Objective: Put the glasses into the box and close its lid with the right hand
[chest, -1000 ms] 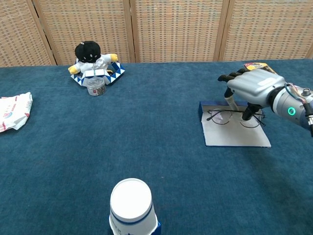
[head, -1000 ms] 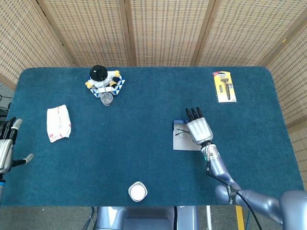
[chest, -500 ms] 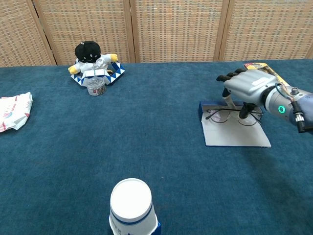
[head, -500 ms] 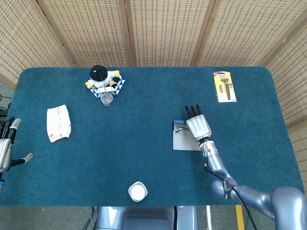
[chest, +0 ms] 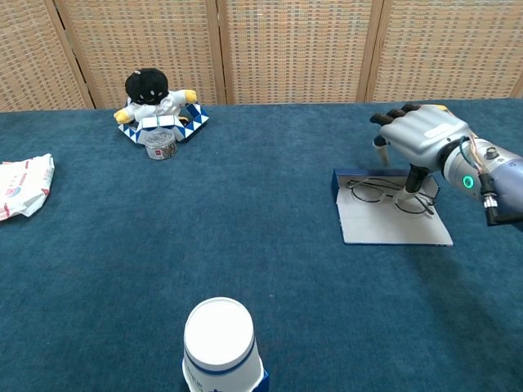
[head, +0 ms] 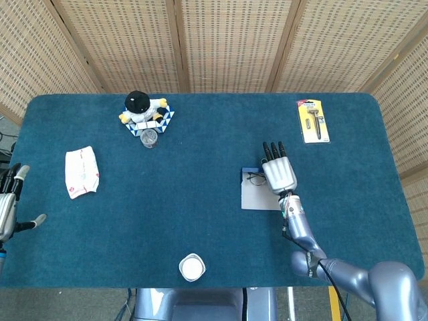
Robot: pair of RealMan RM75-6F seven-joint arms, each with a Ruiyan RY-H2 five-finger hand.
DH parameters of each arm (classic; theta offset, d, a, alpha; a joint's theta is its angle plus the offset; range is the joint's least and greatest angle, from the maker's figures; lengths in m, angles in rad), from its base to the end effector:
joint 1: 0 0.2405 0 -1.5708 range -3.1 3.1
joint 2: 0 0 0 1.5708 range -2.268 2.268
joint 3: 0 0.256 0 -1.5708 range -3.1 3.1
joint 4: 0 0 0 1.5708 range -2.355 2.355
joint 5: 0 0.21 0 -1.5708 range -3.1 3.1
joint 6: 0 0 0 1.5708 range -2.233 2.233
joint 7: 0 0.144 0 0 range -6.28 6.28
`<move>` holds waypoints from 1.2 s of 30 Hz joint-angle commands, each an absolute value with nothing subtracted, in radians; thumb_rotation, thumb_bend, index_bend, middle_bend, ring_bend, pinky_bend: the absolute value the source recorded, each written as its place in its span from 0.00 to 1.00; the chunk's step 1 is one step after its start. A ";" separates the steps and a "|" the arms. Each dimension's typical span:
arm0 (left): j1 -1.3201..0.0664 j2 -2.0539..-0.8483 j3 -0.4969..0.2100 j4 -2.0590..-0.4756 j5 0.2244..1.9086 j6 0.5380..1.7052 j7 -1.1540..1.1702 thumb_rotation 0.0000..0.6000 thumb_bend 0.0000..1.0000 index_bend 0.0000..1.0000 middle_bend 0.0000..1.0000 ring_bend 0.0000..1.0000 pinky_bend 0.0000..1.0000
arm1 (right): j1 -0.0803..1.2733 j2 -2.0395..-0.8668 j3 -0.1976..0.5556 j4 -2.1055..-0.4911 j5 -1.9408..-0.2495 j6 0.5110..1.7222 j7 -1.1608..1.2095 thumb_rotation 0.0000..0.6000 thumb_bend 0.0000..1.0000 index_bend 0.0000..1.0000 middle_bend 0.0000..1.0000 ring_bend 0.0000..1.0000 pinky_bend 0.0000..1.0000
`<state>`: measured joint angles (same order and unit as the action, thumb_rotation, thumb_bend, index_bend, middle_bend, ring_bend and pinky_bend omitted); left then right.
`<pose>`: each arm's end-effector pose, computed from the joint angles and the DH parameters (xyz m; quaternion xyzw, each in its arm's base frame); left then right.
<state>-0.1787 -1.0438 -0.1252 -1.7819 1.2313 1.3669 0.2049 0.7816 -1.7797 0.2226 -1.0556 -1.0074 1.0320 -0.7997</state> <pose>-0.2968 0.2186 0.1725 -0.5715 -0.4102 -0.3295 0.6298 -0.1822 -0.3911 -0.0356 0.7422 -0.2089 0.2270 0.5950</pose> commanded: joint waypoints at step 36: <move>-0.163 -1.030 -0.116 -1.787 1.271 1.398 0.161 1.00 0.00 0.00 0.00 0.00 0.00 | 0.627 -1.699 0.036 -1.319 -1.306 1.147 -0.645 1.00 0.35 0.39 0.03 0.00 0.05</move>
